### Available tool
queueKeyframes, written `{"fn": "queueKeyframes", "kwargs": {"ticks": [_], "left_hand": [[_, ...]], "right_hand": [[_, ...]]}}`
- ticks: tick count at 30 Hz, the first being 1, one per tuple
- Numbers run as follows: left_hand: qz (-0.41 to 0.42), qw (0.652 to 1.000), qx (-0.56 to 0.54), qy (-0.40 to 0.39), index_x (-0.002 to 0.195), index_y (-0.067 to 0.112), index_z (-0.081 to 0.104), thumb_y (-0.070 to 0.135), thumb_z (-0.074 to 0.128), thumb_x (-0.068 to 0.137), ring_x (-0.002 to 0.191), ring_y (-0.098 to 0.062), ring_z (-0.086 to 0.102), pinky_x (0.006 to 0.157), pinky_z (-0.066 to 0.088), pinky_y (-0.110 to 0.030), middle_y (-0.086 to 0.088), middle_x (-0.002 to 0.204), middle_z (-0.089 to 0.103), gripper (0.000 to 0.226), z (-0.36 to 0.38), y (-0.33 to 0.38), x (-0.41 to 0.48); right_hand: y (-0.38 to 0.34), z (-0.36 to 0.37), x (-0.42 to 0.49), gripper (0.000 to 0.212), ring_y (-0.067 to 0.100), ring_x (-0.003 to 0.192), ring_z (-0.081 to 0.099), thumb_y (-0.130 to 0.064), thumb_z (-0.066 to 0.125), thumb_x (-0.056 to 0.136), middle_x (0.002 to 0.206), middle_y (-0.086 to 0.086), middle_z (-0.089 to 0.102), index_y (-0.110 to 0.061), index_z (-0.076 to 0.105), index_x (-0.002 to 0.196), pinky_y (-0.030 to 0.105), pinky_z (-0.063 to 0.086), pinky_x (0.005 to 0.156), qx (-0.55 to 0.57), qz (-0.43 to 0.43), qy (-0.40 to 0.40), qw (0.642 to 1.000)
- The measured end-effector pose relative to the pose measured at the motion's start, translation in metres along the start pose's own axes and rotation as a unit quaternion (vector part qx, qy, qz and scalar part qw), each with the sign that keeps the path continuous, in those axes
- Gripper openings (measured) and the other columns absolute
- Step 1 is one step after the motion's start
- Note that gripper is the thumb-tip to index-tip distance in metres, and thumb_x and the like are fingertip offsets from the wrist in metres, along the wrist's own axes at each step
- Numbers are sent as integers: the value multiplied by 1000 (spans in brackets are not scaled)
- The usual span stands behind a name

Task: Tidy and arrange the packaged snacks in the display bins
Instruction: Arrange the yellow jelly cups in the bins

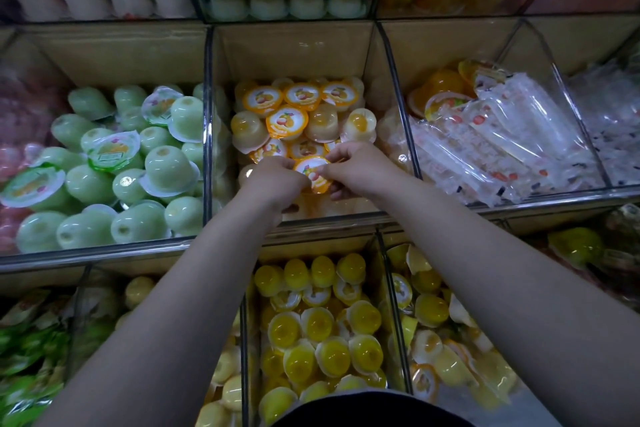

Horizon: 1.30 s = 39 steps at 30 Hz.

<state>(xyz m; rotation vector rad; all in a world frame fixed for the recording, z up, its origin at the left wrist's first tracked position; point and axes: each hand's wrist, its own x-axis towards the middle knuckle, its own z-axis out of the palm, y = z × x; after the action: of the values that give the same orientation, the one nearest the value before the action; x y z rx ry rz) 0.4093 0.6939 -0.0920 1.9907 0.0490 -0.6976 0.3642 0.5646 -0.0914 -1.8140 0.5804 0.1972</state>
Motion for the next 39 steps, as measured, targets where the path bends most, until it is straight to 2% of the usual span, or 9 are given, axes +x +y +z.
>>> {"fn": "queueKeyframes", "kwargs": {"ticks": [7,14,19,21,24,28,32,36,39], "left_hand": [[39,992,120,23,120,7,62,21,62,92,91,-24,56,63,48,-29,-10,109,62,31,3,0,4],[66,976,206,24,85,8,70,34,66,88,67,-13,49,55,37,-28,-2,73,55,26,-9,7,13],[83,965,243,50,64,14,56,37,66,85,68,-21,53,57,38,-30,-3,67,54,33,-5,3,15],[80,967,235,50,64,14,53,37,66,86,65,-20,52,59,39,-31,-3,66,53,35,-6,2,16],[76,973,209,55,68,13,54,35,64,90,63,-17,49,59,41,-30,-3,67,51,32,-8,2,16],[95,977,180,62,69,13,53,32,58,95,72,-21,51,57,37,-29,-1,68,51,33,-10,1,16],[104,988,83,80,71,15,49,33,55,95,73,-23,53,72,51,-39,-2,69,51,31,-13,-2,20],[113,987,89,72,75,12,52,31,51,98,67,-18,52,70,54,-41,-3,69,52,30,-11,1,15],[121,987,65,77,85,5,58,33,51,98,73,-23,57,74,56,-46,-6,75,58,31,-11,2,12]], "right_hand": [[0,4,6,10,15,58,56,-22,67,90,76,10,62,-14,63,90,29,56,57,-84,32,15,996],[2,3,10,28,19,58,58,-35,63,92,70,8,59,-8,66,92,32,58,57,-135,41,13,990],[0,0,3,45,19,70,47,-49,49,96,67,2,46,-14,49,69,30,33,54,-390,-49,-2,920],[2,-8,1,31,19,93,56,-47,60,91,93,3,63,-17,64,94,31,46,73,-388,-65,-75,916],[5,-16,-3,52,21,111,56,-32,75,79,121,0,62,-26,57,128,35,47,95,-415,-103,-122,896],[9,-15,-6,39,15,93,57,-32,77,75,100,-5,65,-26,66,113,26,44,76,-365,-138,-81,917],[11,-14,-8,30,18,85,55,-32,76,73,88,-6,54,-22,56,93,30,44,68,-344,-165,-13,924],[5,-14,-6,51,14,97,48,-28,77,76,103,-8,47,-22,58,123,28,44,81,-402,-129,-87,902],[6,-13,-4,54,16,97,52,-26,77,77,103,-7,49,-22,57,127,26,42,78,-415,-127,-87,897]]}}
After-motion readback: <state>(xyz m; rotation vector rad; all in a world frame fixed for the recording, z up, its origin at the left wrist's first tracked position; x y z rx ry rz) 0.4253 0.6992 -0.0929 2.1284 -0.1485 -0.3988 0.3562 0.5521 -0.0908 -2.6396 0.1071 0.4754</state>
